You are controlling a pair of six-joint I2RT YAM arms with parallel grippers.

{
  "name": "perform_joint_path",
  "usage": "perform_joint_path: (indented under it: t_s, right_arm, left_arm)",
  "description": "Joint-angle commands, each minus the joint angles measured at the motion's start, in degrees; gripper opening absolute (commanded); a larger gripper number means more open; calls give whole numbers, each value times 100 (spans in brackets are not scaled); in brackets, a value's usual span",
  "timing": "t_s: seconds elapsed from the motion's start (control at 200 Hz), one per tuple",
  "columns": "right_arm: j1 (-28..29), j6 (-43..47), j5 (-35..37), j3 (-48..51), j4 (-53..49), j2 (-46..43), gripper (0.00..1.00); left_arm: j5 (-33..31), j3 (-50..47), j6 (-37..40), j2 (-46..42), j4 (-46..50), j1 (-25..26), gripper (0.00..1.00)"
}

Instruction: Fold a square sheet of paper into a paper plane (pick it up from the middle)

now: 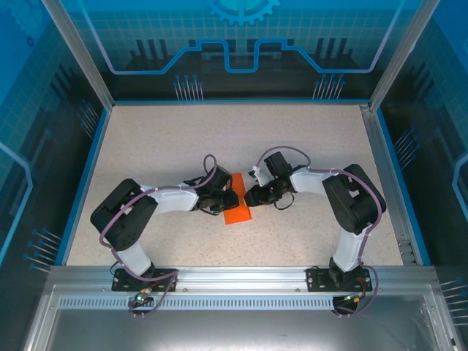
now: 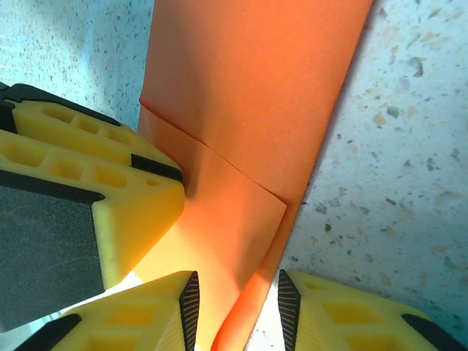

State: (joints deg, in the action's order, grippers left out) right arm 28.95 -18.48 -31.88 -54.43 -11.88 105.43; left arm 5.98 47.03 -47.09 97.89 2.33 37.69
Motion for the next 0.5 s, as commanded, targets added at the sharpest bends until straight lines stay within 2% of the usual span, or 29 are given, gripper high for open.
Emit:
perform_joint_path:
  t_s: [0.0,0.195,0.31,0.495]
  right_arm:
    - [83,-341,-48,0,100,210,35]
    - [131,-668,-212,48,213,171,31]
    - [194,-783,-6,78,170,77,35]
    - [197,-1100,151,160,203,-111,34]
  left_arm:
    - [-211,-26,-60,99,98,45,18]
    - [-168,-22,-20,46,84,45,18]
    - [-114,-49,10,-36,32,45,19]
    - [-116,-136,38,-195,16,45,21]
